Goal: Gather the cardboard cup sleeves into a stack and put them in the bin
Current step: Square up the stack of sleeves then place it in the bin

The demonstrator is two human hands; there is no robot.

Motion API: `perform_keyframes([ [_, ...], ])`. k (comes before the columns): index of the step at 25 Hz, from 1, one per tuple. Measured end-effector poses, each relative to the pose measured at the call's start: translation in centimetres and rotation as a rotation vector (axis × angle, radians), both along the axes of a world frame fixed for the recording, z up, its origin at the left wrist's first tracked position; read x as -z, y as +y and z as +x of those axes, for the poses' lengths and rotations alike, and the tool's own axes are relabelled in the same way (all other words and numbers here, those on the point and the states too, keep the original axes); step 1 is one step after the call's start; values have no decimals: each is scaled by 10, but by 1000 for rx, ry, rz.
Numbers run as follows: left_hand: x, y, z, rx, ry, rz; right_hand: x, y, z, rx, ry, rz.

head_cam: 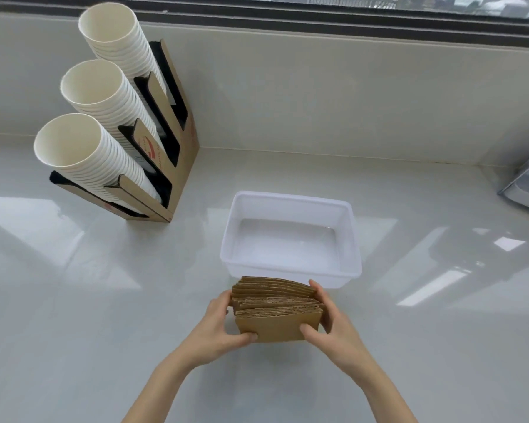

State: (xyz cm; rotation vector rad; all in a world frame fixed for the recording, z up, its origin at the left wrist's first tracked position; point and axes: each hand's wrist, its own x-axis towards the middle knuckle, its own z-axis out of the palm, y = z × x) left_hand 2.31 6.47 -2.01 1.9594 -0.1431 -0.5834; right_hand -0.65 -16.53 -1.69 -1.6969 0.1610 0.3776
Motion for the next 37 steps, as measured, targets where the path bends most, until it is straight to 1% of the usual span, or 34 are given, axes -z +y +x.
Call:
perform_keyframes([
  [2, 3, -8, 1, -3, -79, 28, 2, -3, -1, 18, -43, -65],
  [4, 8, -16, 1, 13, -118, 75, 5, -2, -3, 3, -68, -133],
  [8, 22, -29, -2, 16, -219, 251, 23, 5, -9, 21, -23, -91],
  [11, 22, -31, -1, 1, -192, 300, 27, 7, -9, 50, 0, -43],
  [14, 25, -31, 0, 30, -162, 342, 27, 6, -8, 42, 0, -89],
  [16, 26, -33, -2, 62, -194, 364, 27, 6, -8, 19, -2, -124],
  [19, 23, -34, -1, 54, -220, 352, 26, 0, -8, -39, -15, -179],
  [25, 12, -17, 7, 165, -137, 303, 20, -16, -6, -70, -16, -169],
  [29, 3, -16, 9, 117, -117, 204, 16, -19, -4, -46, -25, -193],
  [32, -2, -16, 11, 85, -131, 135, 11, -19, -1, -14, -69, -195],
  [37, -2, -18, 11, 99, -155, 153, 12, -17, 0, -55, -56, -234],
])
